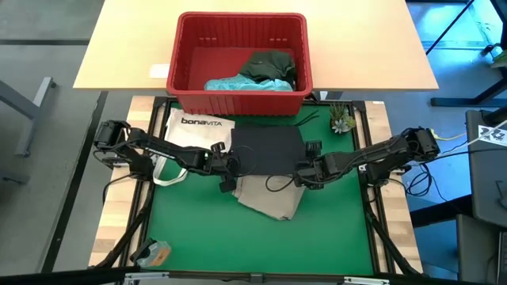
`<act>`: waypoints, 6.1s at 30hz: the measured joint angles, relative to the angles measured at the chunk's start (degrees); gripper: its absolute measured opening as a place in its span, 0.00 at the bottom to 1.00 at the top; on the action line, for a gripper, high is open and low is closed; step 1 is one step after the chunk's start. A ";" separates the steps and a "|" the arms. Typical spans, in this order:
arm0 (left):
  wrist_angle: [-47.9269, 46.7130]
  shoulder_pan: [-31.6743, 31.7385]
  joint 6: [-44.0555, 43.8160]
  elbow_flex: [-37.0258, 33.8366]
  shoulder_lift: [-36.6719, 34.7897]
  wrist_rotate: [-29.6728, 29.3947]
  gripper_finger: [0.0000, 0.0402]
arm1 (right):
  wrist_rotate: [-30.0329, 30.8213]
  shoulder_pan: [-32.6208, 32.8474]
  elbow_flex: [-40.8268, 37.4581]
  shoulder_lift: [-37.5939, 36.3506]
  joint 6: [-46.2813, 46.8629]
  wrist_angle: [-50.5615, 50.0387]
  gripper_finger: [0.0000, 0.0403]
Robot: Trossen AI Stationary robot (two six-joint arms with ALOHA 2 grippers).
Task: Fold Laundry from Bin
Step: Stack the folded black shorts on top of the folded light brown shorts
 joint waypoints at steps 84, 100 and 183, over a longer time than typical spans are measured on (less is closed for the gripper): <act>14.24 11.44 24.99 -6.78 6.22 5.93 0.39 | -2.14 0.07 4.53 18.95 -4.48 21.08 0.67; 12.92 10.73 25.36 -3.83 6.18 4.93 0.06 | -1.99 0.04 9.76 19.12 -5.90 13.04 0.38; -13.79 -8.18 34.18 26.90 0.47 -15.18 0.03 | -0.88 22.34 33.32 3.34 18.76 -18.24 0.00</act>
